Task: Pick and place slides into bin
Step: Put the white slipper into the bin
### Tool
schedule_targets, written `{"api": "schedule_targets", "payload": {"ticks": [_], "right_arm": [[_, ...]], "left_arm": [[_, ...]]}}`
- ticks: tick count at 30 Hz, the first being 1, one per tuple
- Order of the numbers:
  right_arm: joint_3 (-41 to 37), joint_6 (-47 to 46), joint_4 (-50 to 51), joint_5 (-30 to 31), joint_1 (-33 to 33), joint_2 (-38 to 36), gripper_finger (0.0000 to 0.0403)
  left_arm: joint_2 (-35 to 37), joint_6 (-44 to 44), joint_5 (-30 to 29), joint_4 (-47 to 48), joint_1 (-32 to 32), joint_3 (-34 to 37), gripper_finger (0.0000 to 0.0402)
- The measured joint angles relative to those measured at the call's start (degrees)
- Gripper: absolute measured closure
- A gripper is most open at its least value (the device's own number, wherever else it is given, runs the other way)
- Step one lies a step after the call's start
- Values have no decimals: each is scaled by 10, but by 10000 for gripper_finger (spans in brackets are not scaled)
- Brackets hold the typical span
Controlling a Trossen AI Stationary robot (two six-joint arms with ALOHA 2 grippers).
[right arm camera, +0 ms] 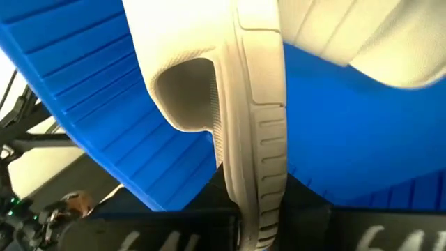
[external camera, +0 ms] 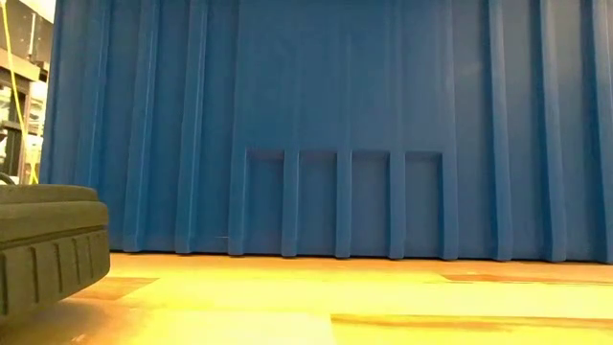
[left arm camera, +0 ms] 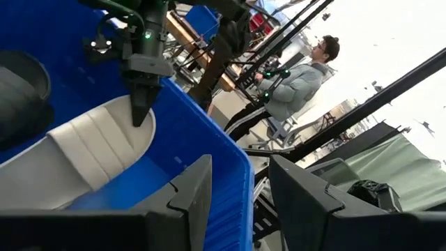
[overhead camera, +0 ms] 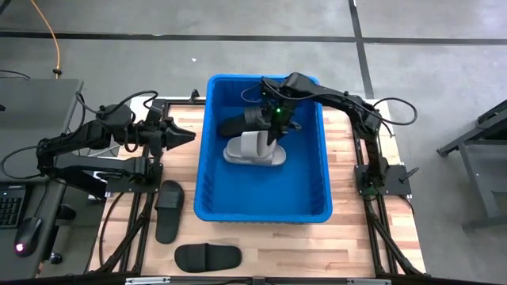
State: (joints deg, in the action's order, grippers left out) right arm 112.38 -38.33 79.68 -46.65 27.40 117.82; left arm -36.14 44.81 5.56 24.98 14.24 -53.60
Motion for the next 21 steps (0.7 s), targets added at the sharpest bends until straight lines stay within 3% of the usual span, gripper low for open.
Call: {"api": "schedule_targets", "payload": {"ticks": [10, 13, 21], "right_arm": [[0, 21, 34, 10, 0, 19, 402], [0, 38, 23, -24, 0, 20, 402], [0, 27, 26, 26, 6, 20, 387]], "left_arm": [[-5, -9, 1, 23, 0, 0, 268], [-5, -11, 2, 22, 0, 0, 268], [-5, -11, 4, 23, 0, 0, 268]]}}
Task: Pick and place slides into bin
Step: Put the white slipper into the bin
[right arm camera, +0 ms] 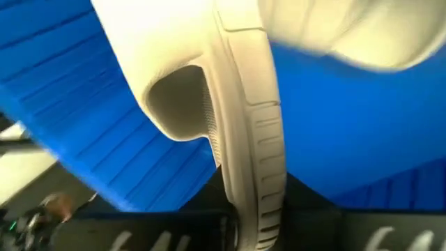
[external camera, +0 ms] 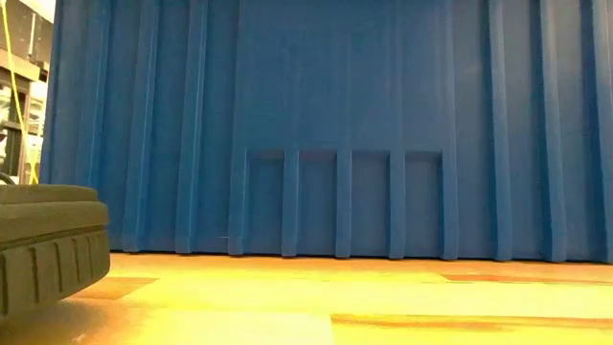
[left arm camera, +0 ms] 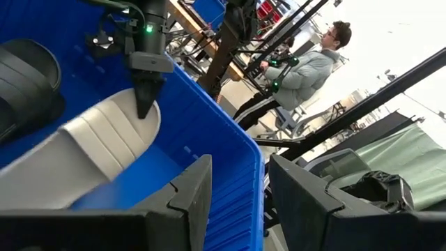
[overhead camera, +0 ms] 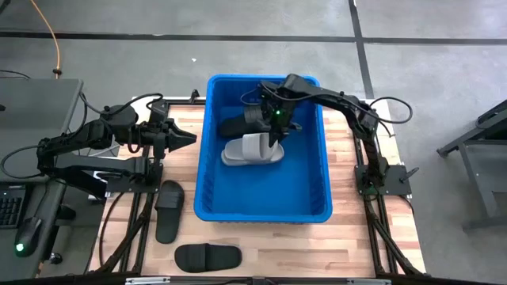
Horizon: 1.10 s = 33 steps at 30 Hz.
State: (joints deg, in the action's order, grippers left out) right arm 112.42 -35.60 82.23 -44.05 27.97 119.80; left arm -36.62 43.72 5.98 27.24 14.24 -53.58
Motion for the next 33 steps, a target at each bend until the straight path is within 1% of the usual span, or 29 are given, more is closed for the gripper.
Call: {"api": "schedule_targets", "payload": {"ticks": [3, 6, 13, 17, 21, 26, 30, 33], "right_arm": [[0, -2, 21, 25, 7, 0, 373], [-6, -4, 29, 46, 13, 0, 370], [-9, 15, 39, 50, 14, -1, 375], [-9, 16, 35, 53, 13, -1, 363], [-9, 12, 39, 86, 13, -1, 329], [-9, 11, 38, 119, 7, 1, 269], [-8, 11, 37, 120, -6, 29, 220], [-8, 29, 45, 99, -21, 54, 190]], "left_arm": [[0, 0, 0, 0, 0, 0, 268], [0, 0, 1, 0, 0, 0, 268], [0, 0, 9, 0, 0, 0, 268], [0, 0, 9, 0, 0, 0, 268], [0, 5, 9, 0, 0, 0, 268], [0, 6, 9, 0, 0, 0, 268], [0, 6, 9, -1, 0, 0, 268], [0, 8, 9, -1, 0, 0, 268]]}}
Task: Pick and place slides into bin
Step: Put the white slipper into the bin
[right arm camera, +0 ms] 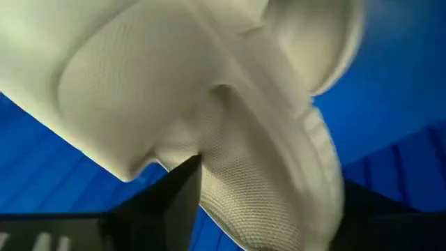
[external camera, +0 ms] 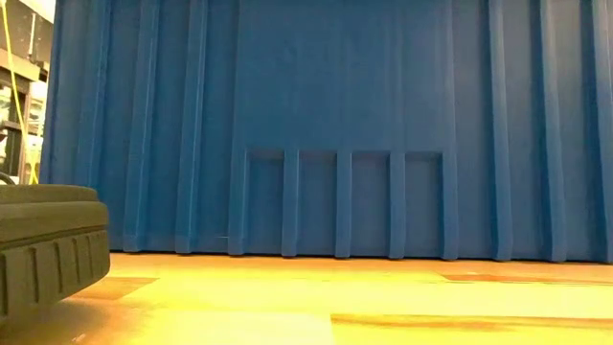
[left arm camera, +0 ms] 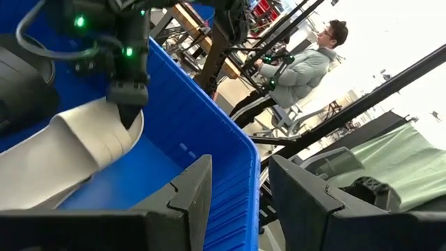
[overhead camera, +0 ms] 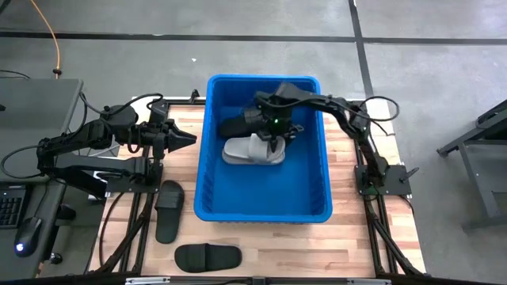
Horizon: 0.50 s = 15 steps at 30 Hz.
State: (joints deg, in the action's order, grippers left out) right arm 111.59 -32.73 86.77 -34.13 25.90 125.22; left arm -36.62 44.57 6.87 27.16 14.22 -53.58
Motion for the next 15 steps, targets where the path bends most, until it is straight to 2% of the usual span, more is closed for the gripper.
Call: {"api": "schedule_targets", "payload": {"ticks": [2, 5, 10, 15], "right_arm": [[0, 9, 0, -6, -7, 13, 174], [0, 9, 12, 16, -13, 20, 160], [1, 3, 32, 55, -20, 18, 158], [1, -10, 33, 46, -21, 15, 157]], "left_arm": [[0, 6, 0, 0, 0, 0, 268], [0, 9, 0, 0, 0, 0, 268], [0, 20, 0, 0, 0, 0, 268], [0, 19, 0, -1, 0, 0, 268]]}}
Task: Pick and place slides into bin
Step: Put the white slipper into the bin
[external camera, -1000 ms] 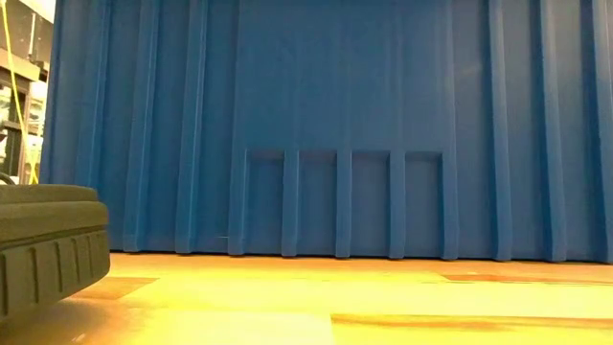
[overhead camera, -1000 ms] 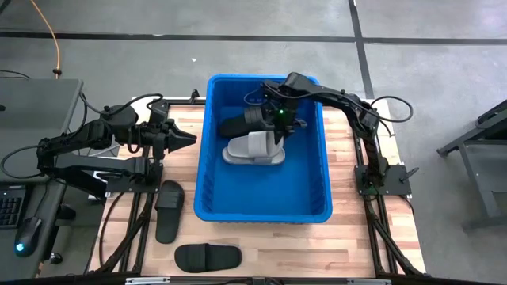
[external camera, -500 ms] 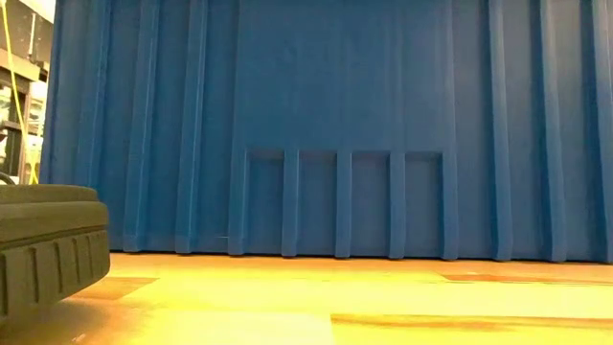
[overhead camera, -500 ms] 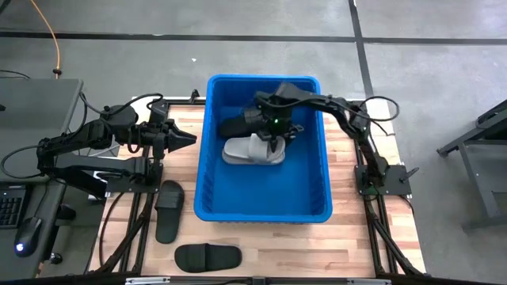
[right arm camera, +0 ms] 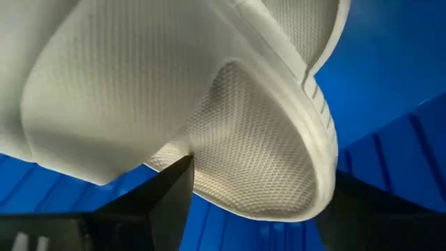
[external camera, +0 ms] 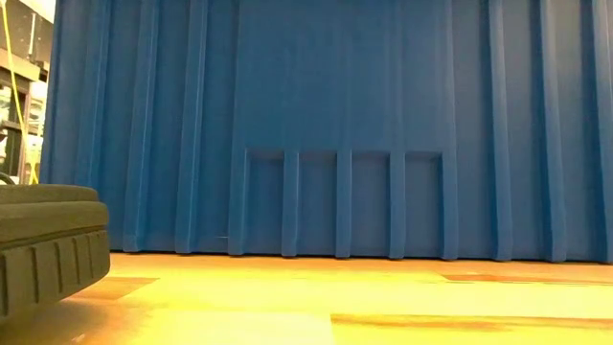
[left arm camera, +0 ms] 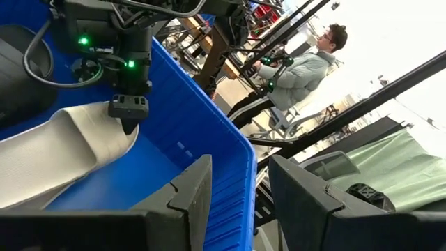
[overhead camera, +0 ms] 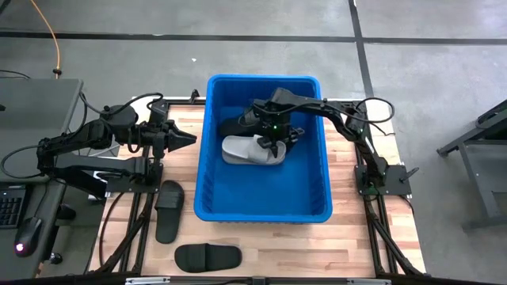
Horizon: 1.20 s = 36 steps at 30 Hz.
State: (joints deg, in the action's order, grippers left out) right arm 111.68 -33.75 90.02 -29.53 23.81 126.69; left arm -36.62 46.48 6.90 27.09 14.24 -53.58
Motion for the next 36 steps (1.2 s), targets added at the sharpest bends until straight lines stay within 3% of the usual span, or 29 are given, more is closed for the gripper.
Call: {"api": "schedule_targets", "payload": {"ticks": [8, 13, 21, 28, 36], "right_arm": [[0, -20, 0, -49, -2, 0, 158], [0, -61, 0, -6, 5, 0, 158], [0, -87, -43, -1, 15, -4, 158], [0, -78, 2, 20, 41, -4, 158], [0, -71, -1, -48, 54, -9, 158]], "left_arm": [[0, -2, 0, 0, 0, 0, 268], [0, -2, 0, 0, 0, 0, 268], [0, -2, 0, 0, 0, 0, 268], [0, -2, 2, 0, 0, 0, 268], [-3, -2, 2, 0, 0, 0, 268]]}}
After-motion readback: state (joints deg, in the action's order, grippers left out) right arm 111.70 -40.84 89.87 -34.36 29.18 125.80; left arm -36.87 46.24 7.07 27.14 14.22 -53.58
